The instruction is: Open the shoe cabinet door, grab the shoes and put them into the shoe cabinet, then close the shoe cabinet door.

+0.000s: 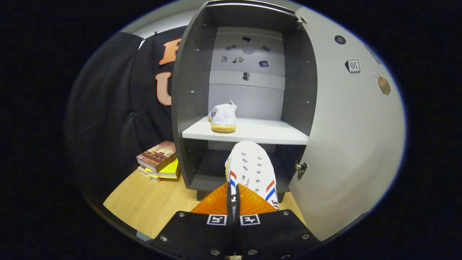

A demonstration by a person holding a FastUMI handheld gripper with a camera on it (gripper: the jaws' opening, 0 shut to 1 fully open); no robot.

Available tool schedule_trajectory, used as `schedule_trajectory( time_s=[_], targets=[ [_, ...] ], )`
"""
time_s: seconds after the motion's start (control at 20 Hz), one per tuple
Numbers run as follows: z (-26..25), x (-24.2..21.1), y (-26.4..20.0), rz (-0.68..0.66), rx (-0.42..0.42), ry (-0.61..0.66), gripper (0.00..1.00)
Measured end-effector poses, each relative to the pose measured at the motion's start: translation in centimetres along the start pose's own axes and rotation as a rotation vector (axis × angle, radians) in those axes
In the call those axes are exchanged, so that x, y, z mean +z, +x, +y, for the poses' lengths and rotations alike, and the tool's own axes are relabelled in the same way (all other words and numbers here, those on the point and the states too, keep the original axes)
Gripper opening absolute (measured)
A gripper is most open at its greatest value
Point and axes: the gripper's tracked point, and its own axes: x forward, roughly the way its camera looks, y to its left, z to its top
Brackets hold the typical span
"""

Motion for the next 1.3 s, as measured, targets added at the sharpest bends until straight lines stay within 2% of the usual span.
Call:
schedule_trajectory(
  time_s=[0.3, 0.55, 0.65, 0.9, 1.15, 1.2, 1.25, 1.3],
  targets=[
    [-2.4, 8.2, 4.5, -0.017, -0.084, -0.071, 0.0],
    [-3.4, 11.9, 11.3, 0.016, -0.115, -0.101, 0.0],
    [-3.7, 12.5, 14.6, 0.016, -0.137, -0.113, 0.0],
    [-4.6, 11.5, 21.0, 0.033, -0.128, -0.134, 0.0],
    [-5.1, 11.2, 22.7, 0.037, -0.132, -0.085, 0.0],
    [-5.7, 11.4, 22.4, 0.02, -0.151, -0.086, 0.02],
    [-6.5, 12.1, 21.9, -0.012, -0.182, -0.092, 0.12],
    [-6.6, 12.8, 21.5, -0.045, -0.188, -0.07, 0.18]
  ],
)
